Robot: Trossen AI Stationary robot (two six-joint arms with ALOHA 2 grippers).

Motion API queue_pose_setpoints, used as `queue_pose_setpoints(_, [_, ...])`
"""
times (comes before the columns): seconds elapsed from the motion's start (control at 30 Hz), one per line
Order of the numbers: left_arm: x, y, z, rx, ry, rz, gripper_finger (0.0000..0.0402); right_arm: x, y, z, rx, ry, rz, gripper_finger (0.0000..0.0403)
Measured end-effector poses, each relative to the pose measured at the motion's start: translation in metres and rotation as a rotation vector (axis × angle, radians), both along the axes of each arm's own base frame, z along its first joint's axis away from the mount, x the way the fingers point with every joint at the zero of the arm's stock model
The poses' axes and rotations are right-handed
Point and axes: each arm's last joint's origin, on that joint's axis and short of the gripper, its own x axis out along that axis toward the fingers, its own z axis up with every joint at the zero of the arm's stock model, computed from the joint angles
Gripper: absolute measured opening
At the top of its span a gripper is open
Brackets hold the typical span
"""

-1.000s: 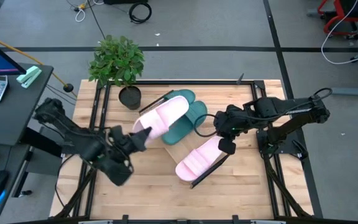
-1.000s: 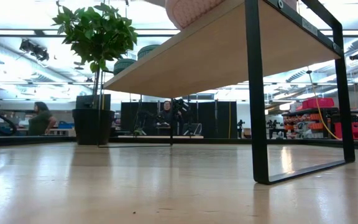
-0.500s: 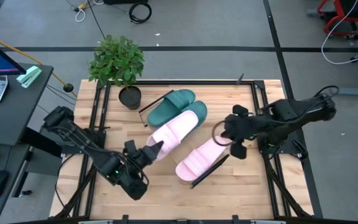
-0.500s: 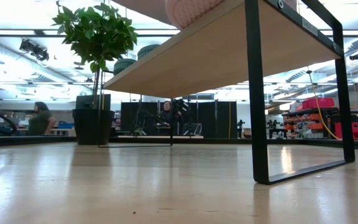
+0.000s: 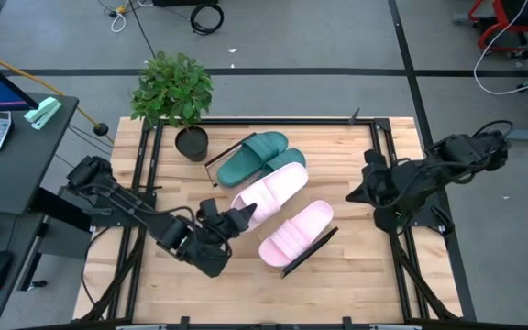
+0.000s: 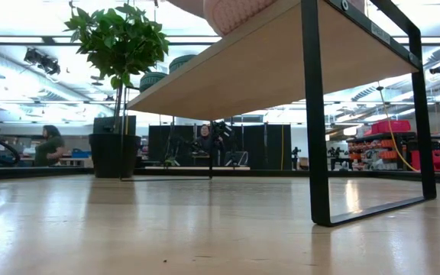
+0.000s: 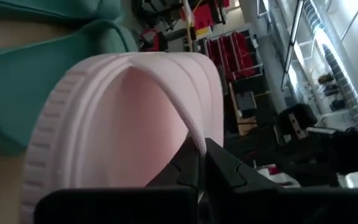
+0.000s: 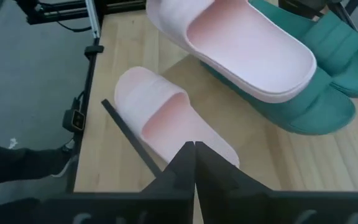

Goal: Pick and place slides into the shelf
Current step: Put the pink slide slipper on the shelf

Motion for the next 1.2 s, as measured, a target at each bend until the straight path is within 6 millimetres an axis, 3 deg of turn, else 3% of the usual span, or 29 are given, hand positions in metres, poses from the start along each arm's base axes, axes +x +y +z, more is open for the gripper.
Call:
queue_pose_setpoints(0.37, [0.012,0.007,-0.005,0.010,0.090,-0.105,0.0010,-0.007,-0.004,0.001,-0.010,0.002,-0.011,0.0011])
queue_pose_setpoints(0.8, [0.029,-0.010,-0.041,-0.049,0.094,-0.111,0.0010,-0.007,-0.004,0.001,-0.001,0.010,-0.022,0.0012])
queue_pose_setpoints(1.2, [0.027,-0.009,-0.042,-0.015,0.140,-0.113,0.0010,-0.007,-0.004,0.000,0.007,0.011,-0.030,0.0013])
